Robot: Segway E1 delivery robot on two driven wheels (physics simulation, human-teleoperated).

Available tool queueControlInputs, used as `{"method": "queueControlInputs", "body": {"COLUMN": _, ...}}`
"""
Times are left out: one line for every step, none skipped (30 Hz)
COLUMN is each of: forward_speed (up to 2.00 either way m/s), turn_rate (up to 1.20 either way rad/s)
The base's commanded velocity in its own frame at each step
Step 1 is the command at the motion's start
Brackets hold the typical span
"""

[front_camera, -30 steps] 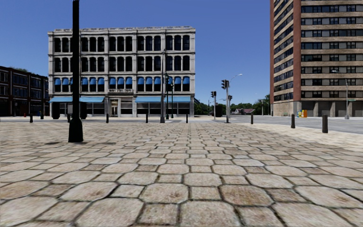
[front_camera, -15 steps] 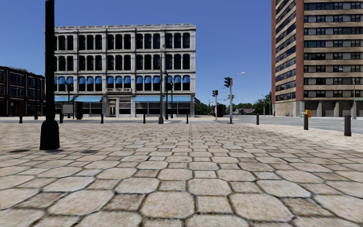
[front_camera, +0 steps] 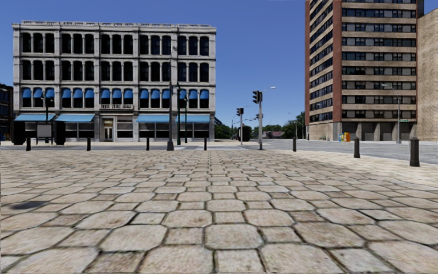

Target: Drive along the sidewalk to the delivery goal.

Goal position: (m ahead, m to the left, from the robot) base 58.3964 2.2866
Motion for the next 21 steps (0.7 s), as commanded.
{"method": "queueControlInputs", "body": {"forward_speed": 2.0, "turn_rate": 0.0}}
{"method": "queueControlInputs", "body": {"forward_speed": 2.0, "turn_rate": 0.0}}
{"method": "queueControlInputs", "body": {"forward_speed": 2.0, "turn_rate": 0.0}}
{"method": "queueControlInputs", "body": {"forward_speed": 2.0, "turn_rate": 0.0}}
{"method": "queueControlInputs", "body": {"forward_speed": 2.0, "turn_rate": 0.0}}
{"method": "queueControlInputs", "body": {"forward_speed": 2.0, "turn_rate": 0.0}}
{"method": "queueControlInputs", "body": {"forward_speed": 2.0, "turn_rate": 0.0}}
{"method": "queueControlInputs", "body": {"forward_speed": 2.0, "turn_rate": 0.0}}
{"method": "queueControlInputs", "body": {"forward_speed": 2.0, "turn_rate": 0.0}}
{"method": "queueControlInputs", "body": {"forward_speed": 2.0, "turn_rate": 0.0}}
{"method": "queueControlInputs", "body": {"forward_speed": 2.0, "turn_rate": 0.0}}
{"method": "queueControlInputs", "body": {"forward_speed": 2.0, "turn_rate": 0.0}}
{"method": "queueControlInputs", "body": {"forward_speed": 2.0, "turn_rate": 0.0}}
{"method": "queueControlInputs", "body": {"forward_speed": 2.0, "turn_rate": 0.0}}
{"method": "queueControlInputs", "body": {"forward_speed": 2.0, "turn_rate": 0.0}}
{"method": "queueControlInputs", "body": {"forward_speed": 2.0, "turn_rate": 0.0}}
{"method": "queueControlInputs", "body": {"forward_speed": 2.0, "turn_rate": 0.0}}
{"method": "queueControlInputs", "body": {"forward_speed": 2.0, "turn_rate": 0.0}}
{"method": "queueControlInputs", "body": {"forward_speed": 2.0, "turn_rate": 0.0}}
{"method": "queueControlInputs", "body": {"forward_speed": 2.0, "turn_rate": 0.0}}
{"method": "queueControlInputs", "body": {"forward_speed": 2.0, "turn_rate": 0.0}}
